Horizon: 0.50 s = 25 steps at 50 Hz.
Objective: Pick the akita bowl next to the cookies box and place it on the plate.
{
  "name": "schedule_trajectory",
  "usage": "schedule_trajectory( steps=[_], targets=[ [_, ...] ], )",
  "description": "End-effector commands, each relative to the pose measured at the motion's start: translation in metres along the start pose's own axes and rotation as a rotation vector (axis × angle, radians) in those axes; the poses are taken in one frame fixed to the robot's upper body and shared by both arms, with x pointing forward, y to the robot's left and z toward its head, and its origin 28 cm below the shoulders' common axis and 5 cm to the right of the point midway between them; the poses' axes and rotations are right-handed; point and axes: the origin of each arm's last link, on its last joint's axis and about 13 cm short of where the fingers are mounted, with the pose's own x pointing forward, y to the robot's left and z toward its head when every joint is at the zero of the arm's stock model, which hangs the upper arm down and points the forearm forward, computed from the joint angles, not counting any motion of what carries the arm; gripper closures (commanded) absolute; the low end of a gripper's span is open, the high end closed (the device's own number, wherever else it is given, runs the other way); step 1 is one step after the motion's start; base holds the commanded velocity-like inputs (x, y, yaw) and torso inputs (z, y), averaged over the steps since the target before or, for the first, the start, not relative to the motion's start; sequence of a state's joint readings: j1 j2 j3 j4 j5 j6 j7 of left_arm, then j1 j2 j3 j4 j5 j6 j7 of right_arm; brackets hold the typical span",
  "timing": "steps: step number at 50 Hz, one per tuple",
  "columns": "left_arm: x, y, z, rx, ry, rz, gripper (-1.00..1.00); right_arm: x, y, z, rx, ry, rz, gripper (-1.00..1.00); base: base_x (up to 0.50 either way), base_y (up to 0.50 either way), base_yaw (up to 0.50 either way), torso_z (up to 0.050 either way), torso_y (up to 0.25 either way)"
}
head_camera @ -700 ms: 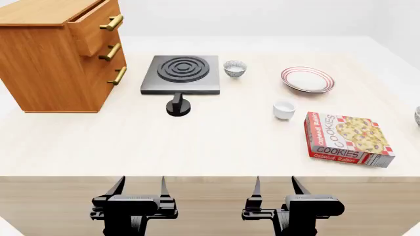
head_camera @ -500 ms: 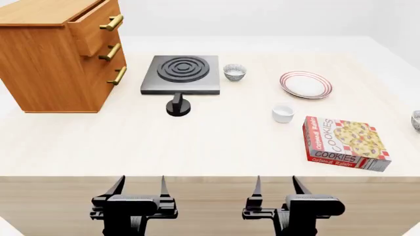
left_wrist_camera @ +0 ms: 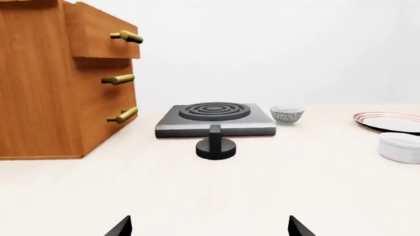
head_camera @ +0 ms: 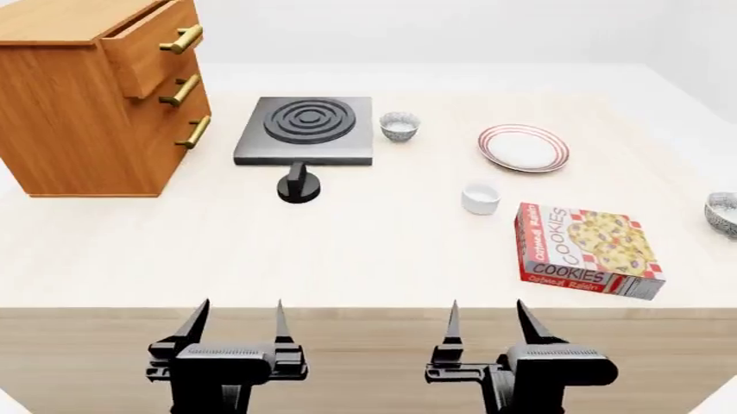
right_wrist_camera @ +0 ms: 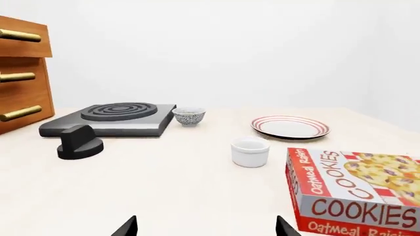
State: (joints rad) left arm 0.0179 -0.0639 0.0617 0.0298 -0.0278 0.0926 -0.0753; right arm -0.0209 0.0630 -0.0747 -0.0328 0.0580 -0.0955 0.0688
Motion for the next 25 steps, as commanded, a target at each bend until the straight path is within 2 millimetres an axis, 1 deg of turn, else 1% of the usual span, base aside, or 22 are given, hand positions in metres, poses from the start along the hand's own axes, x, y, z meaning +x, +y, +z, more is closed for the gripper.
schedule_trajectory(
  steps=[1,25],
  targets=[
    [-0.0028,-0.0002,0.0032,0.020,-0.046,0.009,-1.00,-0.0049,-0.0007,0.0047,-0.003,-0.036,0.046,-1.00,-0.06,-0.50,0.00,0.000,0.000],
    [-0.0072,0.0016,0.0041,0.013,-0.052,0.012,-1.00,-0.0086,-0.0005,0.0065,-0.013,-0.052,0.041,-1.00,-0.06,-0.50,0.00,0.000,0.000]
  ],
)
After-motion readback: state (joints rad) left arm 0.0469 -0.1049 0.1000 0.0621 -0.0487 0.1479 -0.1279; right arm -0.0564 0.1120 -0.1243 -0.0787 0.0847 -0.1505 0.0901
